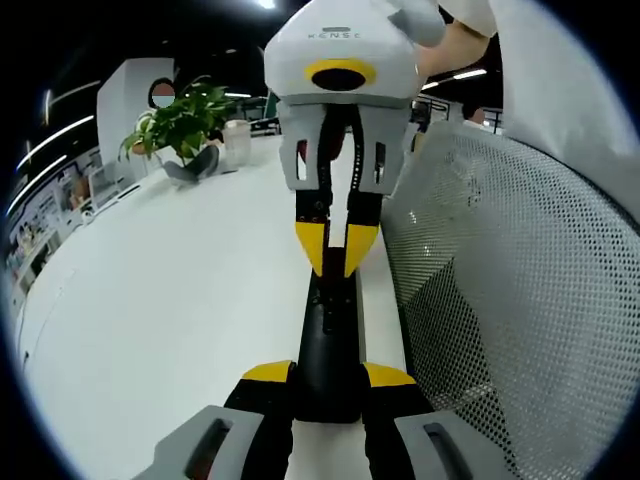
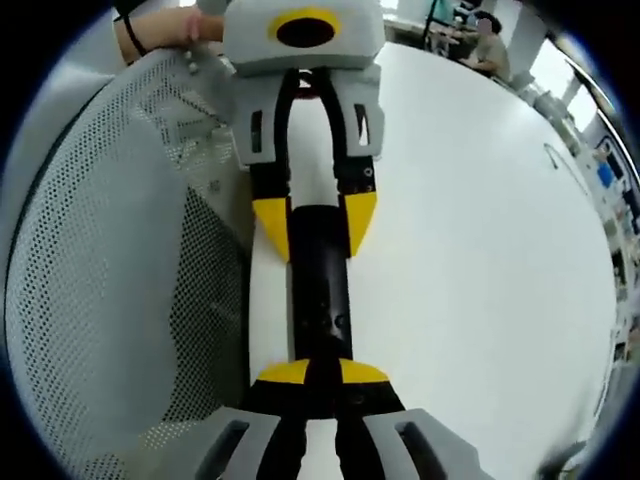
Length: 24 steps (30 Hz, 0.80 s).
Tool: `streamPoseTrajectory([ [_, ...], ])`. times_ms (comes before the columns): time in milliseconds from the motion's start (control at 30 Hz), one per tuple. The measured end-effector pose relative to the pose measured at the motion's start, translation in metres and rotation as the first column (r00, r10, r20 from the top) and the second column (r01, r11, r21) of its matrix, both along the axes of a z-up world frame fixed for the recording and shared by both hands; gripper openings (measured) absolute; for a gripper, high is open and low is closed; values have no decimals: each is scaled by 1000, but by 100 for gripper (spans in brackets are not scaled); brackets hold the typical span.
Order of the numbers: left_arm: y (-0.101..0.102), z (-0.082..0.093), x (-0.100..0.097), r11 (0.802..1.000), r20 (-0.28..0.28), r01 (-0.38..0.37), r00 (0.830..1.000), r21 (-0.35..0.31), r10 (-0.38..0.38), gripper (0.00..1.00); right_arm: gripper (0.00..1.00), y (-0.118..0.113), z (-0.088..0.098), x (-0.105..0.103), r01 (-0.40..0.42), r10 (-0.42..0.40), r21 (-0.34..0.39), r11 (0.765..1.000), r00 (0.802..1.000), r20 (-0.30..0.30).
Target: Press the specified remote control buttons in sequence, fully releasing each button before pressing the next.
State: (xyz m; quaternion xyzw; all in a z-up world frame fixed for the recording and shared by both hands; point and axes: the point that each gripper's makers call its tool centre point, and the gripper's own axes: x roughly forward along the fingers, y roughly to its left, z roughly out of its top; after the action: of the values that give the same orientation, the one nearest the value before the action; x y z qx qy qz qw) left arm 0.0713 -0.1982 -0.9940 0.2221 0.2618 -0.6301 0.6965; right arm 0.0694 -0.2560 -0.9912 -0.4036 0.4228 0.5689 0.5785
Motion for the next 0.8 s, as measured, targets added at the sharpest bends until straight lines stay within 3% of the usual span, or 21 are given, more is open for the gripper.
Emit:
streamPoseTrajectory([
  [133, 0, 0, 0, 1000, -1, 1, 1000, -1, -1, 25, 5, 0, 2, -1, -21, 9, 107, 994, 994, 112],
  [233, 0, 0, 0, 1000, -1, 1, 1000, -2, -1, 25, 5, 0, 3, -1, -40, 13, 176, 984, 988, 152],
  [300, 0, 0, 0, 1000, 0, 1, 1000, -1, -1, 25, 5, 1, 4, -1, 15, -47, 231, 973, 990, 136],
  [400, 0, 0, 0, 1000, 0, 2, 1000, -3, -2, 25, 5, 1, 5, 0, 29, -66, 305, 952, 991, 113],
  [633, 0, 0, 0, 1000, -1, 2, 1000, -6, -2, 25, 5, 5, 5, 1, 8, -38, 326, 945, 996, 86],
  [800, 0, 0, -1, 1000, -2, 2, 1000, -6, -2, 25, 6, 8, 5, -1, -89, 61, 275, 957, 992, 110],
])
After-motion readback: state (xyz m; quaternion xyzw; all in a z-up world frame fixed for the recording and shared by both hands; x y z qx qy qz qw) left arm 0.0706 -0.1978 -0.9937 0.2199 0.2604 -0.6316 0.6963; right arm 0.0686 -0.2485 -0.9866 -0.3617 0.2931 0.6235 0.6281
